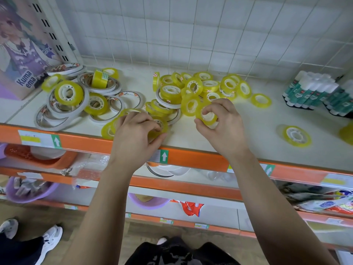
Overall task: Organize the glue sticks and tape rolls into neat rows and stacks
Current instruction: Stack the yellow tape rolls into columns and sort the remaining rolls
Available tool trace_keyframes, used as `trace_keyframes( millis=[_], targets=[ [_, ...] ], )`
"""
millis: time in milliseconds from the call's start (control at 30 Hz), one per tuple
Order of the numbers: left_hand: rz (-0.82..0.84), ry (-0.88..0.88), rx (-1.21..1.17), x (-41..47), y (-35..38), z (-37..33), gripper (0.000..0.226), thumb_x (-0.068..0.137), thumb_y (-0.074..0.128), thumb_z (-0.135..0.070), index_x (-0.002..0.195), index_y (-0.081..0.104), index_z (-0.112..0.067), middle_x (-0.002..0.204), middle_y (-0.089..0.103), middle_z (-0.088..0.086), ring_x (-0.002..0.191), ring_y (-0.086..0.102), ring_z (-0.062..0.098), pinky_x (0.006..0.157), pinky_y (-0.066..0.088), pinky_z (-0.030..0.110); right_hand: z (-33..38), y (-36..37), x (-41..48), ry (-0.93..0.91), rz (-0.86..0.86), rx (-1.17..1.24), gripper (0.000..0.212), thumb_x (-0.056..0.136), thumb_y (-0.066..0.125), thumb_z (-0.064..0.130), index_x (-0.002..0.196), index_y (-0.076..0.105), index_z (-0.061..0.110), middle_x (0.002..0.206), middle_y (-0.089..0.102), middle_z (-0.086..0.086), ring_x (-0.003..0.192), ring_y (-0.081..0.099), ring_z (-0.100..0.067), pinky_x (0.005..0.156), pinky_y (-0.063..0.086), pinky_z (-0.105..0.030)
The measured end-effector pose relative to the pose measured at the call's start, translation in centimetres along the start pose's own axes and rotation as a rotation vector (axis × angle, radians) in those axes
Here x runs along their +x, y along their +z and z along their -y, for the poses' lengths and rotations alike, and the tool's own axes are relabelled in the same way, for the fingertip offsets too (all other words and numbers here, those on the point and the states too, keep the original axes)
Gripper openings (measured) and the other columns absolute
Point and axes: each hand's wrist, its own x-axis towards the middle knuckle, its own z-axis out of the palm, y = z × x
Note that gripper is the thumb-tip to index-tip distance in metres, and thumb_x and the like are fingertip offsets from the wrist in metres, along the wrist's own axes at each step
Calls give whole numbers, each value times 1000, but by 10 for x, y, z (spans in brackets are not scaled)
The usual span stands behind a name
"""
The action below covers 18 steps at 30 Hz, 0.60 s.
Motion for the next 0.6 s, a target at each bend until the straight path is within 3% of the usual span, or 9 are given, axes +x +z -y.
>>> trace_keyframes(
  millis=[200, 367, 500, 600],
  targets=[
    [44, -41, 2, 7, 4, -1, 34, 73, 73, -44, 76, 75, -10, 83, 63, 1, 86, 58, 29, 77, 44, 41, -2, -6, -5, -16, -11, -7, 24, 77, 71, 33, 89, 68, 12, 106, 63, -5, 101, 62, -23, 78, 53, -36],
    [-8, 6, 24, 8, 7, -4, 29, 77, 68, -38, 73, 74, -10, 83, 64, 0, 87, 59, 33, 79, 46, 46, -3, -13, -10, 0, -17, 1, 22, 78, 71, 33, 85, 68, 12, 114, 67, -7, 115, 60, -26, 87, 51, -40],
    [-77, 35, -102, 17, 10, -17, 29, 80, 64, -36, 74, 68, -8, 83, 63, 4, 88, 61, 35, 80, 48, 48, -10, -25, -15, -17, -63, 21, 19, 80, 72, 30, 84, 70, 11, 127, 62, -7, 107, 63, -19, 83, 50, -31],
    [-102, 43, -134, 26, 11, -37, 29, 82, 62, -35, 76, 67, -7, 83, 65, 8, 91, 62, 35, 80, 48, 42, -20, -40, -19, -58, -118, 3, 19, 82, 72, 27, 83, 71, 8, 119, 63, -8, 96, 60, -10, 74, 47, -24]
  ],
)
